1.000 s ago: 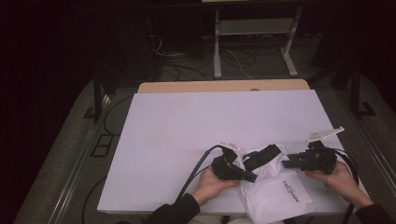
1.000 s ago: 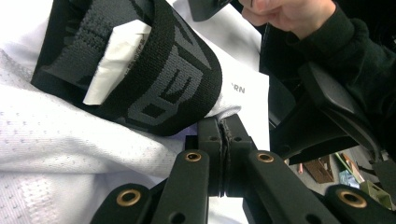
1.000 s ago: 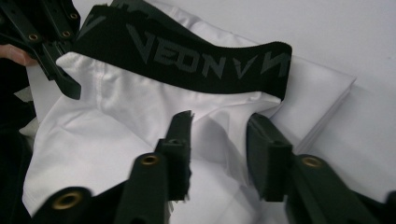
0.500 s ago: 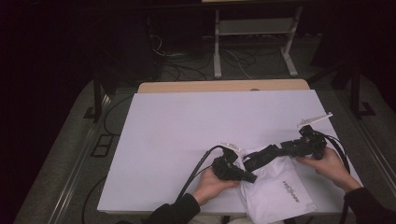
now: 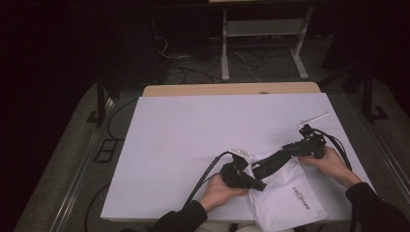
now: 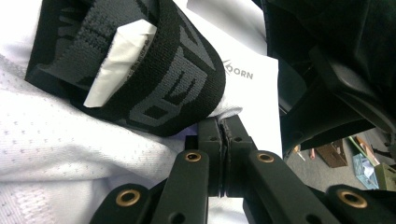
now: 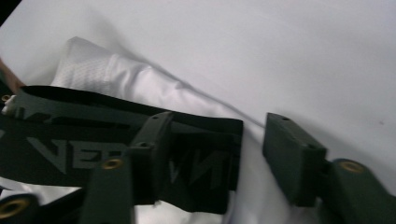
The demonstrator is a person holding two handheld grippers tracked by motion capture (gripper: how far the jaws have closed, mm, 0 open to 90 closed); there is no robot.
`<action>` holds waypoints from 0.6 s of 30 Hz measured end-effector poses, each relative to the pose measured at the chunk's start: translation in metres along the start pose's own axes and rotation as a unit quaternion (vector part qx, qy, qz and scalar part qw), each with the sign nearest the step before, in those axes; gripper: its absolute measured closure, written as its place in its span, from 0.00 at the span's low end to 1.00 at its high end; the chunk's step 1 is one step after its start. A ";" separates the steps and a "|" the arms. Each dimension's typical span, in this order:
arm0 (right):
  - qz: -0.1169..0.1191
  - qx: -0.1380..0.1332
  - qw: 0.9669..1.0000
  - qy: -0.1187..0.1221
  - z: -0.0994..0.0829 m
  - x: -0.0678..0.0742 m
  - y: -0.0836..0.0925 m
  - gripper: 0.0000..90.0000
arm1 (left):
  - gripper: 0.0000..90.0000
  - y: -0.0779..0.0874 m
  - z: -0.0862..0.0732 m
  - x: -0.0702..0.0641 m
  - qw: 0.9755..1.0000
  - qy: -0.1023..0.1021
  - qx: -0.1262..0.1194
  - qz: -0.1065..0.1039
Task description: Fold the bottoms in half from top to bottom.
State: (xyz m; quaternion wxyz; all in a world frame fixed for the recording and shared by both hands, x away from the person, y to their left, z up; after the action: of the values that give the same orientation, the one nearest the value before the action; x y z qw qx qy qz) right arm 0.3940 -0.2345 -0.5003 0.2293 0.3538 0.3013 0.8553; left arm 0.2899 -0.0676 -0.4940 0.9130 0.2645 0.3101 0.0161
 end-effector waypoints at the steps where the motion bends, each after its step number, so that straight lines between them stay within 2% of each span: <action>1: 0.003 0.001 1.000 0.006 0.000 0.002 -0.001 0.55 | 0.97 0.000 0.000 0.000 1.000 -0.002 0.001 0.000; 3: 0.002 0.003 1.000 0.013 0.000 0.005 -0.001 0.59 | 0.97 -0.001 0.000 0.000 1.000 -0.003 0.002 0.001; 6: -0.003 -0.003 1.000 0.028 0.001 0.009 0.000 0.71 | 0.97 -0.002 -0.001 0.001 1.000 -0.007 0.005 0.005; 13: -0.001 -0.017 0.999 0.044 0.003 0.015 0.005 0.89 | 0.94 -0.002 -0.001 0.000 1.000 -0.013 0.007 0.007; 18: 0.016 -0.023 0.998 0.048 0.002 0.021 0.013 0.91 | 0.71 -0.001 -0.002 -0.006 0.999 -0.037 0.027 0.013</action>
State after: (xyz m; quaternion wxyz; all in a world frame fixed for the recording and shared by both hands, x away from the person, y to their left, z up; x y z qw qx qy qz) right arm 0.3792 -0.2299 -0.4806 0.2088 0.3115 0.2862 0.8817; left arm 0.2837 -0.0692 -0.4922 0.9162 0.2934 0.2729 0.0103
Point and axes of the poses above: each handheld gripper's, and its own axes: y roughly backward along the jaws, z roughly out of its top, x roughly to its left, the point moved 8 cm from there along -y, roughly forward along the jaws, and after that the axes turned 2 degrees about -x, right-handed, at the moved point
